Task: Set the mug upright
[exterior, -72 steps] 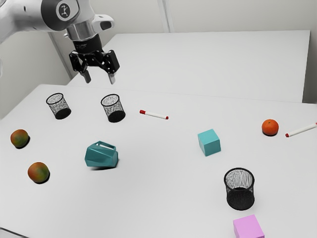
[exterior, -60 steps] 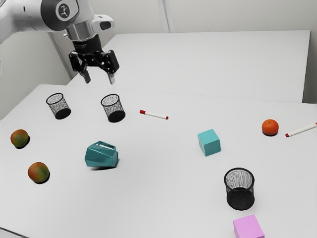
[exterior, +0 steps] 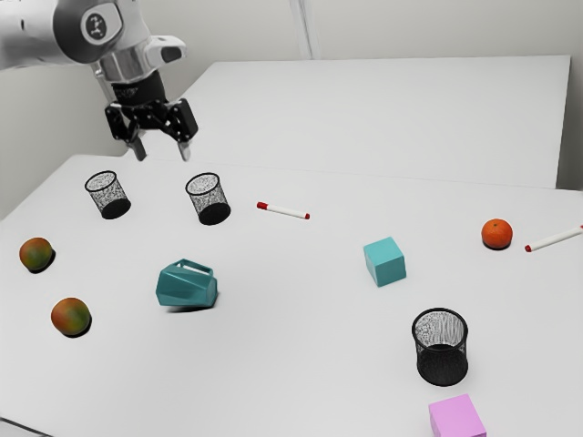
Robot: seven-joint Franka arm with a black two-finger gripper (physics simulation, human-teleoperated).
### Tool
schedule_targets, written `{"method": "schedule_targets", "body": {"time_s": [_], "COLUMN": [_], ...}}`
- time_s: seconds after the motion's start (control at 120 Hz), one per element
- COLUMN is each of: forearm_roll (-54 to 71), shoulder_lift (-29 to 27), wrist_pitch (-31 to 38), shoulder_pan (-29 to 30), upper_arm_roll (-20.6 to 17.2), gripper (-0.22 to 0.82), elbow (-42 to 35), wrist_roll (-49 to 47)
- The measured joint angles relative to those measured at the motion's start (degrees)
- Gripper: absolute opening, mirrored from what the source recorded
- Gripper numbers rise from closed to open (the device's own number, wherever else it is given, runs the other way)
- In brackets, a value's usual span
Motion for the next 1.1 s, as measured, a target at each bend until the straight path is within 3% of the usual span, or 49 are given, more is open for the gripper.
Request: {"method": "schedule_targets", "body": {"time_s": [0.45,1.1], "forearm_roll": [-6.1,-22.1], "shoulder_lift": [0.0,-0.1], "wrist_pitch": [4.0,24.1], "shoulder_pan": [13.7,20.1], "upper_arm_roll": [0.2,1.1], "gripper": [0.58,0.58], "elbow": [-8.4,-29.6], "wrist_roll": [6.5,21.9]}}
